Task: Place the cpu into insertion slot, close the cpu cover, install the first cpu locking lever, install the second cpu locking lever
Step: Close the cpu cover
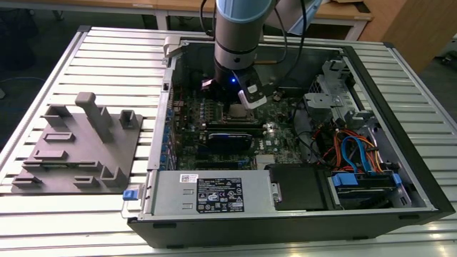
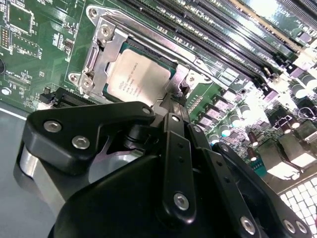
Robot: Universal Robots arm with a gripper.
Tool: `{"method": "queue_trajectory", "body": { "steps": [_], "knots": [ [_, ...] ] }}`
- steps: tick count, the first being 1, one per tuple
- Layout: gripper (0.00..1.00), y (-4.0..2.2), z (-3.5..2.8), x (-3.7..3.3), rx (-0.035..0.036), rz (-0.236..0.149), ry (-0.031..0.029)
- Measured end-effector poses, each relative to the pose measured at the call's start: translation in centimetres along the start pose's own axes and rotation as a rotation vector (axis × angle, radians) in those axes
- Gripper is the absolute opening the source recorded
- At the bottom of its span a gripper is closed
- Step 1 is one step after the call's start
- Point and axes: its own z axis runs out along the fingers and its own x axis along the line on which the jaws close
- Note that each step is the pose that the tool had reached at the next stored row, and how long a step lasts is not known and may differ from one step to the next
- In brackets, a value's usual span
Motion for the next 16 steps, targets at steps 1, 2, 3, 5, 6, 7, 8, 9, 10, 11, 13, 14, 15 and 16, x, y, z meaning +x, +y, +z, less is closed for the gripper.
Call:
{"method": "queue_trajectory", "body": {
  "steps": [1,2,3,5,6,7,8,9,10,11,13,14,15,16],
  "knots": [
    [0.1,0.0,0.0,-0.08,0.0,0.0,0.0],
    [0.1,0.0,0.01,-0.18,-0.0001,0.0,0.0],
    [0.1,0.01,0.01,-0.3,-0.0002,0.0,-0.0001],
    [0.1,0.02,0.01,-0.56,-0.0002,0.0,-0.0001],
    [0.1,0.03,0.01,-0.75,-0.0002,0.0,-0.0002],
    [0.1,0.03,0.0,-0.91,-0.0001,0.0,0.0],
    [0.1,0.04,0.01,-1.08,-0.0002,0.0,-0.0001],
    [0.1,0.05,0.01,-1.27,-0.0002,0.0,-0.0001],
    [0.1,0.06,0.01,-1.42,-0.0002,0.0,-0.0001],
    [0.1,0.06,0.01,-1.57,-0.0001,0.0,-0.0001],
    [0.1,0.08,0.01,-1.86,-0.0001,0.0,0.0],
    [0.1,0.08,0.01,-1.98,-0.0001,0.0,-0.0001],
    [0.1,0.09,0.01,-2.08,-0.0002,0.0,-0.0001],
    [0.1,0.09,0.01,-2.18,-0.0002,0.0,-0.0001]
  ]
}}
